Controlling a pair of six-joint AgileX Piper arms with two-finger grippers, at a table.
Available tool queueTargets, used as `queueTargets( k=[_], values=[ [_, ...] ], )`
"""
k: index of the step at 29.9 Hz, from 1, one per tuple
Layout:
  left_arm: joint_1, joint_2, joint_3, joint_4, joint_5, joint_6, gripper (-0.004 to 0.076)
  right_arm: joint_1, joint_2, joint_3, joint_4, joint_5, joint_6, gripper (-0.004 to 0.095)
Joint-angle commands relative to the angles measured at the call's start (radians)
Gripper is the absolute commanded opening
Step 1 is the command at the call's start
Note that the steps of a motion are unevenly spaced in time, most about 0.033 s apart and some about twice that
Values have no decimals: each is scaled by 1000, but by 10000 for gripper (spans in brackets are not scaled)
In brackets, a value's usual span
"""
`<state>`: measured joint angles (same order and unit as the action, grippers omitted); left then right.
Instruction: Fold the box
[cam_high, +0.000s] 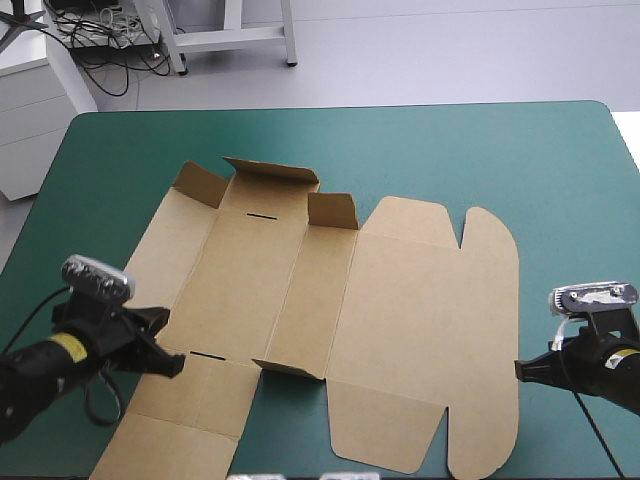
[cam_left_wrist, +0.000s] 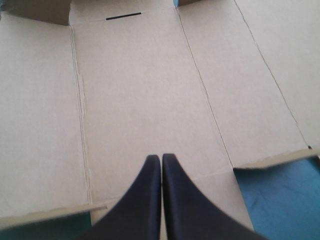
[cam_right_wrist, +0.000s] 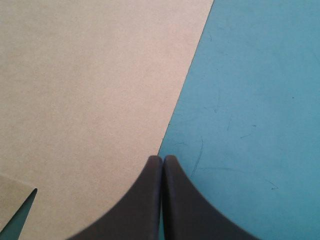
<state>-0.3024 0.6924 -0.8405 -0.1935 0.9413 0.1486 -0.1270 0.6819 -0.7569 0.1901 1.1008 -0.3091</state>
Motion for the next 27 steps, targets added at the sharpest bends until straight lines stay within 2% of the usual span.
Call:
queueTargets(
  k=[1, 4, 7, 9, 12, 15, 18, 27],
  values=[
    [1, 187, -139, 20, -64, -13, -10, 3, -2, -25, 21, -52, -2, -20],
    [31, 345, -230, 12, -83, -13, -10, 3, -2, -25, 21, -52, -2, -20],
    [110, 500, -335, -53, -78, 50, -10, 3, -2, -25, 19, -42, -2, -20],
    [191, 581, -418, -137, -48, 105, -10, 3, -2, -25, 13, -29, -7, -20],
    [355, 694, -535, -315, 65, 219, -10, 3, -2, -25, 13, -25, -8, -20],
    [501, 763, -604, -436, 152, 302, -10, 3, -2, -25, 13, -25, -16, -20],
    [595, 793, -624, -455, 166, 320, -10, 3, -2, -25, 13, -32, -41, -20],
    [720, 839, -626, -370, 219, 406, -10, 3, -2, -25, 15, -47, -46, -20]
  ],
)
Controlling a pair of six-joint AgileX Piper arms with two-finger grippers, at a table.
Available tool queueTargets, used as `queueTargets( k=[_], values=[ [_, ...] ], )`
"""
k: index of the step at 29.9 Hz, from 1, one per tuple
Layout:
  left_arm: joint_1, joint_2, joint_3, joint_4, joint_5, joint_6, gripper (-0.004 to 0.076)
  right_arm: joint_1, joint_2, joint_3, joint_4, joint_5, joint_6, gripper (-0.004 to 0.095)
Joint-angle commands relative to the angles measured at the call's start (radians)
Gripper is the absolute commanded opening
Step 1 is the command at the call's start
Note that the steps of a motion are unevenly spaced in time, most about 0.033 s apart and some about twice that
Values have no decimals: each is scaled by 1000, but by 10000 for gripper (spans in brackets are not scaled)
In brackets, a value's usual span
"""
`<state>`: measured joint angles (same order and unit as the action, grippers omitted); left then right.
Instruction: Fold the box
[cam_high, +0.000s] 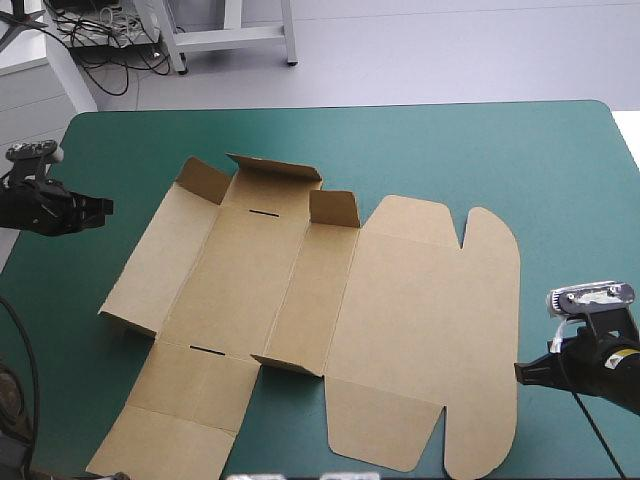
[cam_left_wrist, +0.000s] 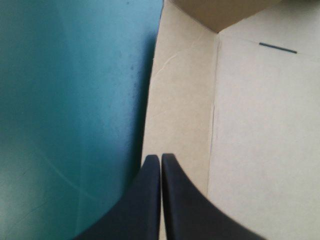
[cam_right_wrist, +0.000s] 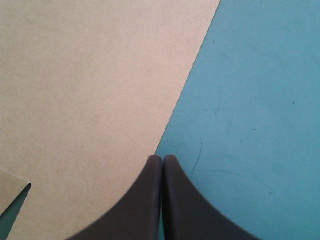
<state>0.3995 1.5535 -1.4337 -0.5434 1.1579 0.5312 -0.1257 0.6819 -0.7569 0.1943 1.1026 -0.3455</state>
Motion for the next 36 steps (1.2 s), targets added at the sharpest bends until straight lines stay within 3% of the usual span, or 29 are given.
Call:
queueTargets(
  k=[1, 7, 9, 11, 16, 19, 26, 36],
  values=[
    [18, -18, -33, -8, 3, 30, -10, 2, -2, -25, 10, -50, -9, -20],
    [18, 11, -33, 13, 4, 35, -3, 2, -2, -25, 14, -50, -9, -20],
    [18, 22, -33, 13, 6, 48, 37, 2, -2, -25, 14, -50, -9, -20],
    [18, 37, -33, 13, 26, 86, 130, 2, -2, -25, 14, -50, -9, -20],
    [18, 75, -33, 13, 68, 98, 508, 2, -2, -25, 14, -50, -9, -20],
    [18, 97, -33, 13, 86, 85, 624, 2, -2, -25, 14, -50, -9, -20],
    [18, 164, -14, -5, 128, 126, 623, 2, -2, -25, 14, -48, -9, -20],
    [-7, 181, 158, -66, 133, 236, 617, 2, -2, -25, 12, -48, -9, -20]
  ],
)
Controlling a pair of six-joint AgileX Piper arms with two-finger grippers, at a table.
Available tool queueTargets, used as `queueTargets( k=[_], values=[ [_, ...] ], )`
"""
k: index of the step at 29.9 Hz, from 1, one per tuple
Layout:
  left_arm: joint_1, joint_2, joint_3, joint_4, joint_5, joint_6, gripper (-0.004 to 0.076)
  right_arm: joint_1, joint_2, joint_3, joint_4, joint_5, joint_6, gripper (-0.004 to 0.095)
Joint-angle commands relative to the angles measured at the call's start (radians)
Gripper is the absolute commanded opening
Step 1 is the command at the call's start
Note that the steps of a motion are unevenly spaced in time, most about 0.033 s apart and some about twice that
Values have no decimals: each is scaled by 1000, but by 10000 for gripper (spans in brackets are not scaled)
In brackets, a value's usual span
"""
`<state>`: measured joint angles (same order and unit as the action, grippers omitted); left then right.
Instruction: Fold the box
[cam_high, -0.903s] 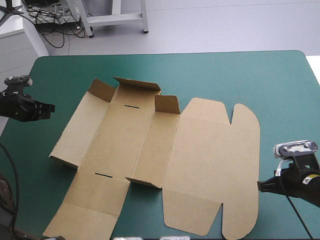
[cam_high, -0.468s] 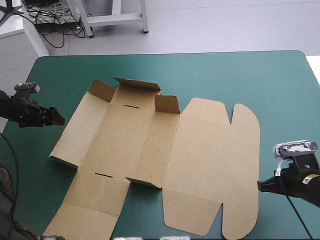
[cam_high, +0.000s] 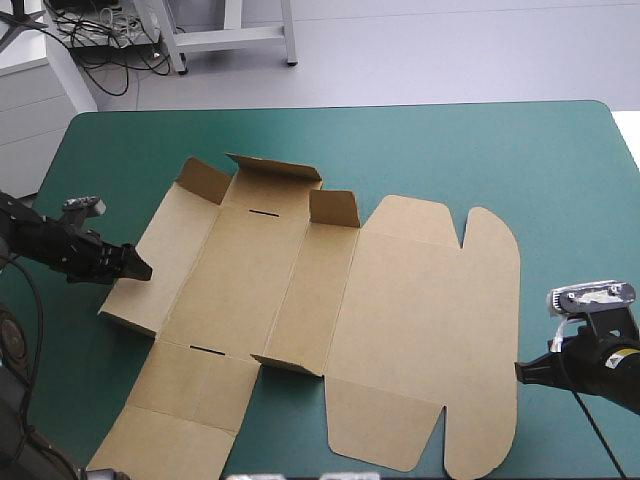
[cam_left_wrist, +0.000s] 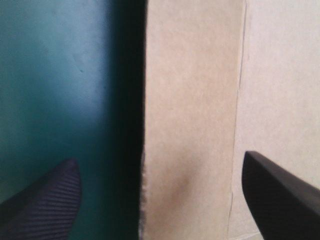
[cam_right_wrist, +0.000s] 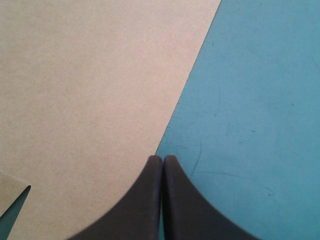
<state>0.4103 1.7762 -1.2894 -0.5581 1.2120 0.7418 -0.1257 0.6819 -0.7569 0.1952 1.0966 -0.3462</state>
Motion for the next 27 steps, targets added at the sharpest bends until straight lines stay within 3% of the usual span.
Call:
queueTargets(
  k=[1, 12, 17, 23, 24, 27],
  values=[
    [-28, -42, 25, -53, 79, 30, 617, 2, -2, -25, 12, -42, -9, -20],
    [-157, -42, 50, -49, 79, 36, 592, 2, -2, -25, 12, -38, -9, -20],
    [-157, -44, 50, -32, 79, 25, 426, 2, -2, -25, 13, -27, -9, -20],
    [-157, -44, 50, 37, 79, 4, 29, 2, -2, -25, 13, -27, -9, -20],
    [-157, -44, 50, 39, 79, -5, -7, 2, -2, -25, 13, -27, -9, -20],
    [-157, -44, 50, 39, 79, -5, -10, 2, -2, -25, 13, -29, -9, -20]
  ],
)
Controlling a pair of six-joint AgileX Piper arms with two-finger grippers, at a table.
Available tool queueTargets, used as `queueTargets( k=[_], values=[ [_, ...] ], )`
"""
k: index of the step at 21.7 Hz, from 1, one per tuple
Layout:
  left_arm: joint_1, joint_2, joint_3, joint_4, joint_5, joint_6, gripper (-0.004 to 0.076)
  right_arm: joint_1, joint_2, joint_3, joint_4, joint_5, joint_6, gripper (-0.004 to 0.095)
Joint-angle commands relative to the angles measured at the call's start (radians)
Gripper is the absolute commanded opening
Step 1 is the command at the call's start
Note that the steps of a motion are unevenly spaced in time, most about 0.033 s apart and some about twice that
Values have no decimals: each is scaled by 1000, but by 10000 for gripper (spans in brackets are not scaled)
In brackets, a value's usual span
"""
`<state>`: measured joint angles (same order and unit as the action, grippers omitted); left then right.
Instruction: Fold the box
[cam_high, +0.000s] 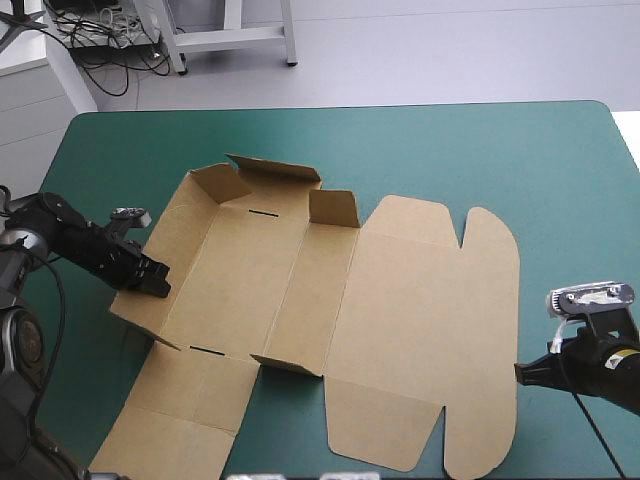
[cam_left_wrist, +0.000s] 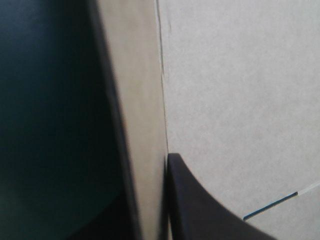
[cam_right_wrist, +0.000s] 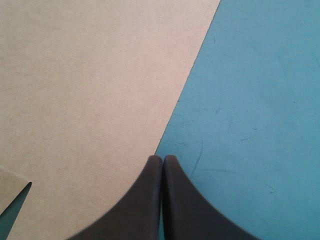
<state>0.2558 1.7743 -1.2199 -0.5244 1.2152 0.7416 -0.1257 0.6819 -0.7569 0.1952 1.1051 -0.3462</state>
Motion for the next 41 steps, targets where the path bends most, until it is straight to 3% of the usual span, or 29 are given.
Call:
queueTargets(
  k=[1, 7, 19, 27, 34, 41],
  values=[
    [-2, -42, -19, 5, 67, -5, -10, 2, -2, -25, 13, -38, -9, -20],
    [-63, -42, -55, 58, 25, -9, -10, 2, -2, -25, 13, -36, -9, -20],
    [-677, -42, -525, 626, -247, -102, -10, 2, -2, -25, 13, -36, -9, -20],
    [-991, -42, -567, 945, -357, -152, -10, 2, -2, -25, 13, -36, -9, -20],
    [-1144, -42, -554, 1254, -435, -404, -10, 2, -2, -25, 13, -36, -9, -20],
    [-1296, -42, -356, 1721, -525, -847, -10, 2, -2, -25, 17, -36, -9, -20]
  ],
)
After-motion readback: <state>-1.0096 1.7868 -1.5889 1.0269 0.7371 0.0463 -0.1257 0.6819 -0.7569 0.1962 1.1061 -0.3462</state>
